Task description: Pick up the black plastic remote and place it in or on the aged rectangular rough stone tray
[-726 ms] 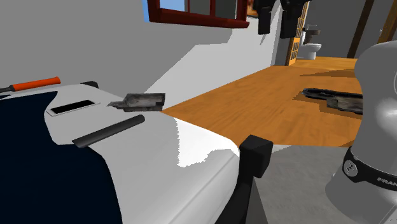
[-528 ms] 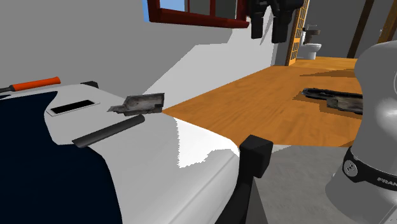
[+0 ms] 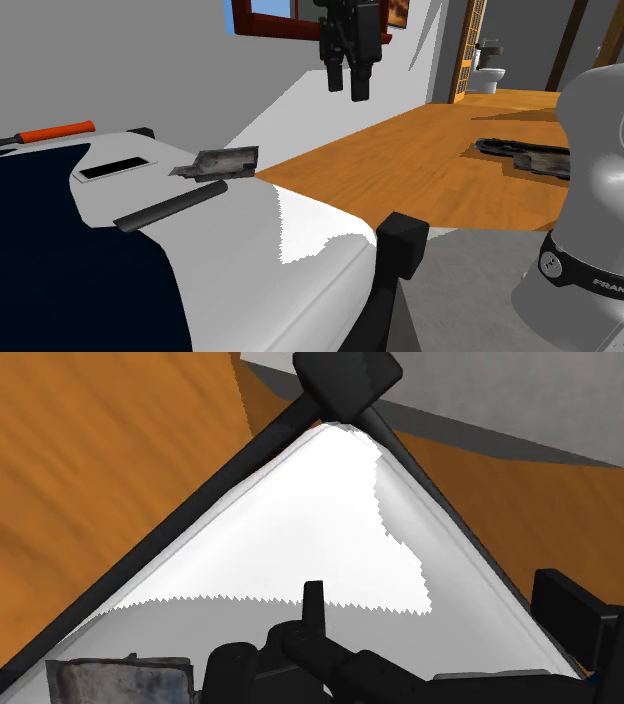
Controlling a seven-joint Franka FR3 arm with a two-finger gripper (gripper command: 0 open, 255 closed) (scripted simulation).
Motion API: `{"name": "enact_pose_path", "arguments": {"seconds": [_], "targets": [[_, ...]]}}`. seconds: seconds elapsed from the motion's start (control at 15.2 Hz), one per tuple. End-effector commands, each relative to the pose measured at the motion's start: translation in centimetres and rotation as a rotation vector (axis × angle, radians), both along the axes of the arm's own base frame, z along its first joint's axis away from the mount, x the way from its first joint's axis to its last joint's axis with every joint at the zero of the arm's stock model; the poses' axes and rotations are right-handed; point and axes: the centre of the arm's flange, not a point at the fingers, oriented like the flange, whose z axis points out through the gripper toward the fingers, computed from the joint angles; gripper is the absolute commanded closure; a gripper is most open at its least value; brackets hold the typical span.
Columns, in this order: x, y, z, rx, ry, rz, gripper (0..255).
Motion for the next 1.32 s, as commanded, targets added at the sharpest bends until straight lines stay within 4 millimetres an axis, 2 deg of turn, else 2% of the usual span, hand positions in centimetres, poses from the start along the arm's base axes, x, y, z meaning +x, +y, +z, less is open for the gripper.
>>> {"name": "enact_pose_path", "arguments": {"seconds": [0.0,0.66,1.25], "targets": [[2.3,-1.0,-1.3,0.011,-0.003,0.049,0],[13.5,-4.3,-7.2,0.068,-0.011,0.278,0],[24.0,-4.7,-12.5,0.119,-0.018,0.484,0]]}}
